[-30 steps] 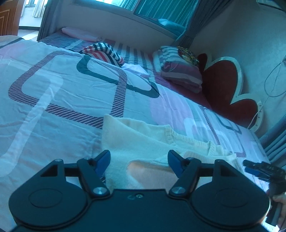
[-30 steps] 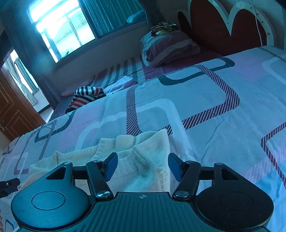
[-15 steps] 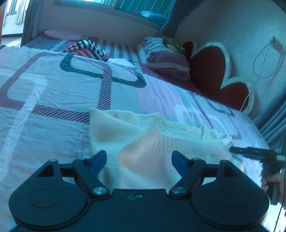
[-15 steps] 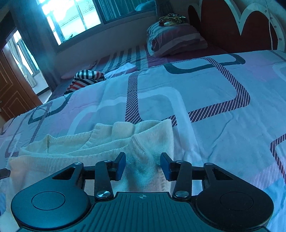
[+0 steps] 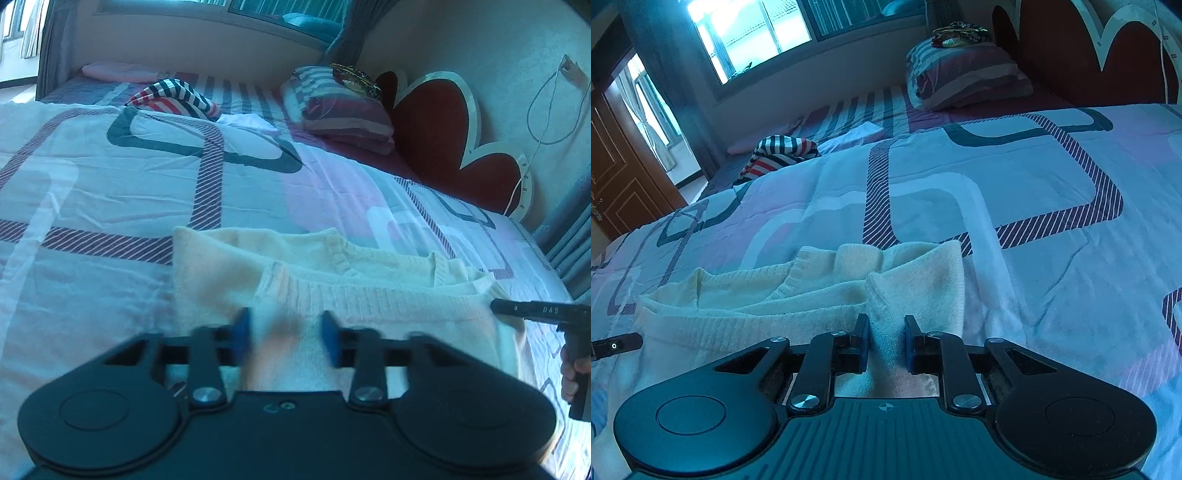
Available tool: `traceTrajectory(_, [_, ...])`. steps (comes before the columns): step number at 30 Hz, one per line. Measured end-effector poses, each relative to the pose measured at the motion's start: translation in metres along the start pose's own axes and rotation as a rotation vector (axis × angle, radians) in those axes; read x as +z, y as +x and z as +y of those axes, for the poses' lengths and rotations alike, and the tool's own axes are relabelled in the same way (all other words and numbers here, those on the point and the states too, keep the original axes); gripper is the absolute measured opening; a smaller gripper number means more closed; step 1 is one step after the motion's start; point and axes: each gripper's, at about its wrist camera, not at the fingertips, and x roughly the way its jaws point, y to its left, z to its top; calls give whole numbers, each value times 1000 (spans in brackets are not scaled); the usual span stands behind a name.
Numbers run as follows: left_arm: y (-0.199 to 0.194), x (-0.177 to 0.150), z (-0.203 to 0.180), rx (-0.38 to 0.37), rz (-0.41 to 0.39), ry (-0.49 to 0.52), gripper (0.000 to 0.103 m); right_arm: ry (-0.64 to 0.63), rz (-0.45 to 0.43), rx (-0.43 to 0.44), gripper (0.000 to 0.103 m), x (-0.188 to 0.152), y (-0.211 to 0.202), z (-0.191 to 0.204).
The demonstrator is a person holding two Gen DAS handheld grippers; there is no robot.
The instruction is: Fold small clothes
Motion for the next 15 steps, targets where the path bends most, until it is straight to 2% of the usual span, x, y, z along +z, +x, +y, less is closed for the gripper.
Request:
traceTrajectory(1, [-2, 0, -2, 2, -6, 14, 4, -13, -3, 0, 13, 0, -1, 2])
traceTrajectory(4, [-14, -1, -9, -13, -67, 29, 4, -33, -42, 7, 11, -2, -11, 6])
traceTrajectory(9, [-32, 13, -11, -14, -186, -18, 2, -22, -136, 10, 10, 7, -25, 10])
traceTrajectory(15, [-16, 23, -6, 30, -203, -68, 2, -24, -168, -13, 10, 25, -14, 18])
